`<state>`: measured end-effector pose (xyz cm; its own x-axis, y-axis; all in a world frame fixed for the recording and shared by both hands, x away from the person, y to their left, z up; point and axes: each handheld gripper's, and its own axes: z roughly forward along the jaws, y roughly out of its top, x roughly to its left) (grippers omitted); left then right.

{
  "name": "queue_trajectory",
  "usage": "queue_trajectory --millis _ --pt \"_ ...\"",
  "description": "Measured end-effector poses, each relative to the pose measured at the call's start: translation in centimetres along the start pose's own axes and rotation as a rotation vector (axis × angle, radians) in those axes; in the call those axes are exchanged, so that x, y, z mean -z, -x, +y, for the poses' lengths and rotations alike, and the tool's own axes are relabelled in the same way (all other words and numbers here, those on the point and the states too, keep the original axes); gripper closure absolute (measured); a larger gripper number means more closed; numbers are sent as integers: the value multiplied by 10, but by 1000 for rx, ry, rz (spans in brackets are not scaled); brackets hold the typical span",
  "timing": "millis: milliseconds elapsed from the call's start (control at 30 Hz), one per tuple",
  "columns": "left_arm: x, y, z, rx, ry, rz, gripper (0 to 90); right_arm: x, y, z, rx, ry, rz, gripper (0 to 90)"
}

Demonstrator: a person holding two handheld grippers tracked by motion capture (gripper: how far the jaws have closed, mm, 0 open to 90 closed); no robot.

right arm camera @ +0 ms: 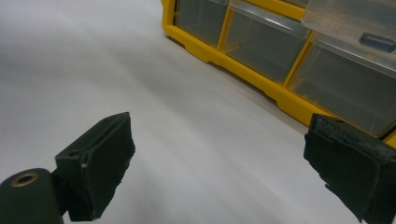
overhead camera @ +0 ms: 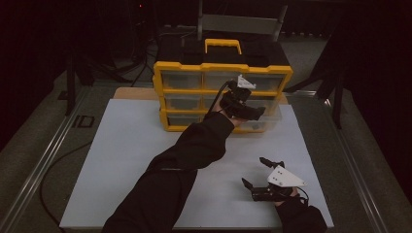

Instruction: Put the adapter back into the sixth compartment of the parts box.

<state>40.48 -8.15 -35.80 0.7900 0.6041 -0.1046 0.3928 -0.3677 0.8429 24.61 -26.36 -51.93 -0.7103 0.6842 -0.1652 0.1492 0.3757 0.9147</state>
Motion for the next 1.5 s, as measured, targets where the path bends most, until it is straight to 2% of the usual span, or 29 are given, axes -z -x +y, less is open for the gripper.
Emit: queue_trajectory --millis 200,467,533,600,767,833,867,900,933,1100,1167,1500 --pt "7 1 -2 -4 1 -16 180 0 0 0 0 0 -1 83" --pt "17 -4 -10 0 10 -32 119 0 0 0 2 2 -1 83" --pt "20 -6 -12 -9 4 -59 108 0 0 0 0 0 -1 83" --pt "23 -8 -16 -21 4 -62 83 0 0 0 6 1 -4 83" --pt "30 -11 -23 -21 -3 -76 32 -1 -1 0 2 -4 -4 83" --pt "34 -14 -27 -32 1 -113 6 -1 -1 0 6 -4 -5 83" --pt "35 -15 -29 -41 0 -95 6 -1 0 0 20 -8 -2 83" --pt "37 -16 -31 -40 -2 -96 6 -1 -1 0 20 -8 -3 83" --pt "39 -18 -34 -40 5 -117 5 -1 -1 0 20 -9 -3 83" --pt "48 -23 -44 -46 23 -120 4 -1 -1 0 18 -10 -4 83" --pt "51 -24 -48 -54 22 -108 4 -1 -1 0 8 -8 -6 83" --pt "70 -33 -66 -64 35 -123 3 -1 -2 0 15 -11 -4 83"
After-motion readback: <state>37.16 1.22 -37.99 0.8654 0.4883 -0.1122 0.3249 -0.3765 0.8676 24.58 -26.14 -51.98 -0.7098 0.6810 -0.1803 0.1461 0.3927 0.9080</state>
